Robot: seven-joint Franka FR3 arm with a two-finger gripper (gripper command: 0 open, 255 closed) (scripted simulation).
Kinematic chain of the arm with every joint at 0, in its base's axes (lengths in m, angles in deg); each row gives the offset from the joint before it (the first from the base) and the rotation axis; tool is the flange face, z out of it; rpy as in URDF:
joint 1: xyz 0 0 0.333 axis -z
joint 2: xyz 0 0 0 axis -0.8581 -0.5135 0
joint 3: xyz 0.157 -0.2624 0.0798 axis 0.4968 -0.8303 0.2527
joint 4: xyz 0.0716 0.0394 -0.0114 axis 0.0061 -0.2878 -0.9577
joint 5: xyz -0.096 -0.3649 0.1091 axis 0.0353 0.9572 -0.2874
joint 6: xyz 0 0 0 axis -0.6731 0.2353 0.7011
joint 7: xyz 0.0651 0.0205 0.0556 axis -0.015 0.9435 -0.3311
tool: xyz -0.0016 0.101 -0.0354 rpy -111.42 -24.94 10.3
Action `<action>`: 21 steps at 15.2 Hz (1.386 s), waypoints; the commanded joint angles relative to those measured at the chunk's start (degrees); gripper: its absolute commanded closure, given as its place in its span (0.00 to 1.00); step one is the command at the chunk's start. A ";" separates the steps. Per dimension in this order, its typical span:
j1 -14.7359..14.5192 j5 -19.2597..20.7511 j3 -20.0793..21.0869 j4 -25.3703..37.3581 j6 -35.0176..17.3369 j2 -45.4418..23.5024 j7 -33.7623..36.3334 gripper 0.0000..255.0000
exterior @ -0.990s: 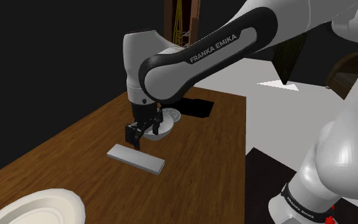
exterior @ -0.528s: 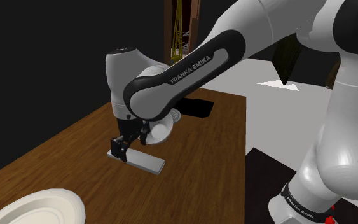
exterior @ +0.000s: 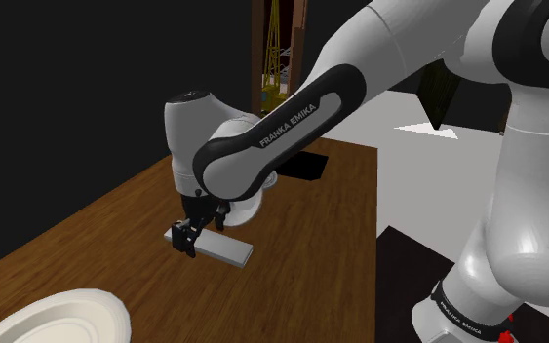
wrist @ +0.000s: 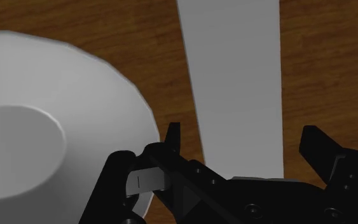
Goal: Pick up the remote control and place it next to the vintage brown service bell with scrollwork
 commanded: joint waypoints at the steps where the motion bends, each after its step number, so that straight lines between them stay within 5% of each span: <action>1: 0.00 0.01 -0.01 -0.05 -0.07 0.00 0.01 0.00; 4: 0.00 0.01 -0.01 -0.05 -0.07 0.00 0.01 0.00; 5: 0.00 0.01 -0.01 -0.06 -0.07 0.00 0.01 1.00; 21: 0.60 -1.99 0.70 1.85 4.57 3.09 -1.26 1.00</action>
